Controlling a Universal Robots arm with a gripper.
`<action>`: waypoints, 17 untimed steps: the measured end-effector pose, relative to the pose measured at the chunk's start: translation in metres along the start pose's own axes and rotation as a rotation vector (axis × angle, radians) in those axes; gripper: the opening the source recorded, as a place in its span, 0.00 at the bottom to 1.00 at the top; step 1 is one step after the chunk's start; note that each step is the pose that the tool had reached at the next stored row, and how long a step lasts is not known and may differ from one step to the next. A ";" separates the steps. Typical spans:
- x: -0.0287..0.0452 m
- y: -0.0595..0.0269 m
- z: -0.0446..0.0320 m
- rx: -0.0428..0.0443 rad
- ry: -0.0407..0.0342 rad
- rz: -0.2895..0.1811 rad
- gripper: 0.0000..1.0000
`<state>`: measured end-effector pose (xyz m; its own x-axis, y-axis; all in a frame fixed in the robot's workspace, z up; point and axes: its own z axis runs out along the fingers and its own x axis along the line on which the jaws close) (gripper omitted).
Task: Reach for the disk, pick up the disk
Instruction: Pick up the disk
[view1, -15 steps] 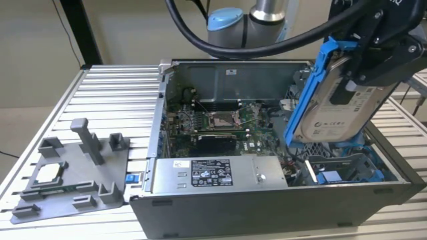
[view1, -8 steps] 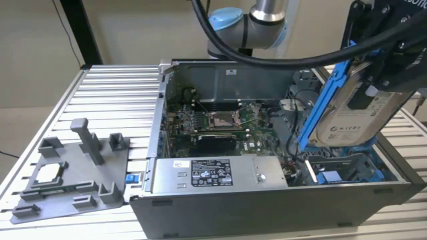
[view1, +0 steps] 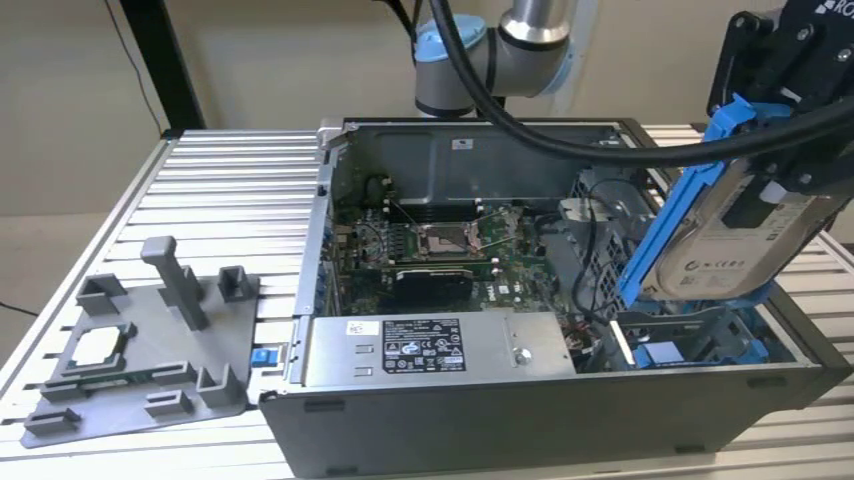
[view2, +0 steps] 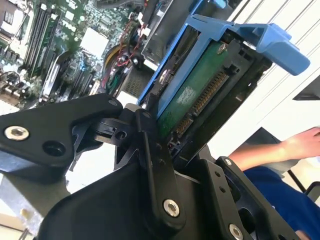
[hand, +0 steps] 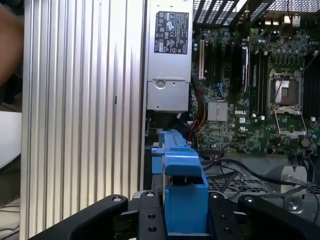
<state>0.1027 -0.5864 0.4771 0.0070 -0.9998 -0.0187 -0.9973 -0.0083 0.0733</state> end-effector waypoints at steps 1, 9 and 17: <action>0.0000 -0.0020 0.0011 0.0000 0.0001 0.000 0.00; 0.0003 -0.0170 0.0091 0.0000 -0.0058 0.000 0.00; 0.0035 -0.0195 0.0104 0.0007 -0.0863 -0.007 0.00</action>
<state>0.1215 -0.5896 0.4652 0.0074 -0.9944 -0.1050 -0.9973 -0.0150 0.0722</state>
